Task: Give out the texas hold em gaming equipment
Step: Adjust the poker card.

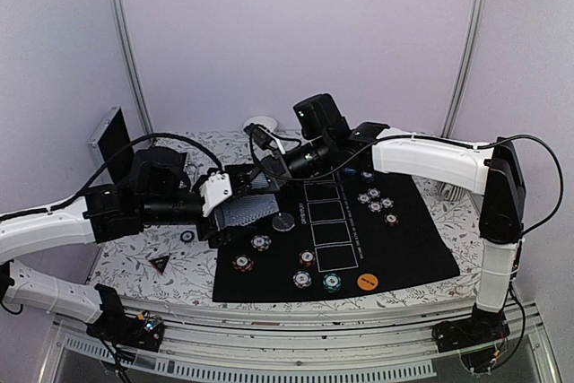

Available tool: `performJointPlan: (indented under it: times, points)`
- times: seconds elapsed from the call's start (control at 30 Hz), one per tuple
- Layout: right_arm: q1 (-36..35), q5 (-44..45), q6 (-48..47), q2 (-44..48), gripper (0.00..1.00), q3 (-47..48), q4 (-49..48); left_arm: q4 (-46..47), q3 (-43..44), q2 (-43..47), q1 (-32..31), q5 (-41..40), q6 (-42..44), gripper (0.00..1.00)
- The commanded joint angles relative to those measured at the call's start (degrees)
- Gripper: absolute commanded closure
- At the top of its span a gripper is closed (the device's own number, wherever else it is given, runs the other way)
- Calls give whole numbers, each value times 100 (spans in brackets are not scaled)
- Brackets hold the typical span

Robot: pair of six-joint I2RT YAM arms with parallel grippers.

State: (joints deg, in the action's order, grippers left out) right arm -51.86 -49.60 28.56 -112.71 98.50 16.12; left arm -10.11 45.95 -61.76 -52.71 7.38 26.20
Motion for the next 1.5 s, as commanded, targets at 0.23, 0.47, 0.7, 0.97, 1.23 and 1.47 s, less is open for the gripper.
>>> performJointPlan:
  times: [0.23,0.47,0.7,0.97,1.23,1.47]
  points:
    - [179,-163,-67,147,98,-134,-135,820,-690,802,86,291,-18,8]
    - [178,-97,-169,208,98,-177,-156,1350,-983,1604,660,1352,-1459,2]
    - [213,107,-295,394,98,-197,-247,1362,-786,1369,1264,804,-4650,2]
    - [241,260,-294,698,98,-566,-729,2788,-1757,1191,2151,2398,-6266,2]
    - [185,192,-66,638,98,-760,-1255,4721,-2339,886,2029,3109,-6628,2]
    - [147,11,15,513,98,-642,-1388,4820,-2365,550,2003,3085,-6581,25]
